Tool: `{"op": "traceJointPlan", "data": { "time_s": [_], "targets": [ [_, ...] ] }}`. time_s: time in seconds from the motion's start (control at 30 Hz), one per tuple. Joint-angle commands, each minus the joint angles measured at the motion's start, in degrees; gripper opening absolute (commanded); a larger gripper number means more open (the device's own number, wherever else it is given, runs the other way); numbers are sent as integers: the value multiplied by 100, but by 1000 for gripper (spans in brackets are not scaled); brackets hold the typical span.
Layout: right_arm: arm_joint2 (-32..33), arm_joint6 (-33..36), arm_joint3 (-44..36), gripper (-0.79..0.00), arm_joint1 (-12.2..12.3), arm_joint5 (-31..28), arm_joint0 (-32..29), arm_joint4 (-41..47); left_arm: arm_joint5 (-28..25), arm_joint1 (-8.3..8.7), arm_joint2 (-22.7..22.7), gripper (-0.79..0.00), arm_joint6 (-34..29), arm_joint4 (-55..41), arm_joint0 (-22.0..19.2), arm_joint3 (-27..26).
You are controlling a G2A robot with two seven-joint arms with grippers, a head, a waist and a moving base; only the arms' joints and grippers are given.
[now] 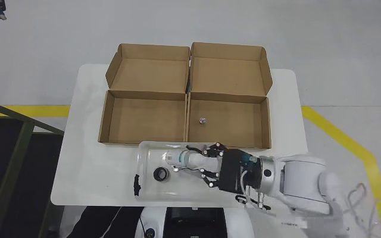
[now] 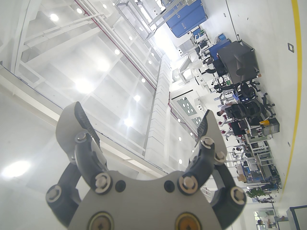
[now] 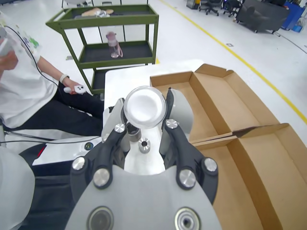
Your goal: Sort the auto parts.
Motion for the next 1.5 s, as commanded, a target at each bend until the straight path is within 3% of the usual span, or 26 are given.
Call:
{"op": "traceJointPlan", "data": {
  "time_s": [0.0, 0.13, 0.37, 0.6, 0.97, 1.2, 1.47],
  "targets": [
    [59, -253, 33, -785, -2, -74, 8, 295, 0, 0, 0, 0, 0, 0, 0, 0],
    [186, -724, 202, -785, -8, -202, 25, 890, 0, 0, 0, 0, 0, 0, 0, 0],
    [585, -1858, 375, -785, -40, 52, -316, 1011, 0, 0, 0, 0, 0, 0, 0, 0],
    [702, -2614, 653, -785, -73, -280, -501, 1453, 0, 0, 0, 0, 0, 0, 0, 0],
    [547, -2454, 909, -785, -102, -479, -287, 1884, 0, 0, 0, 0, 0, 0, 0, 0],
    [363, -1912, 988, -785, -114, -136, -93, 1417, 0, 0, 0, 0, 0, 0, 0, 0],
    [259, -1413, 1040, -785, -120, 523, -69, 283, 0, 0, 0, 0, 0, 0, 0, 0]
  ]
}}
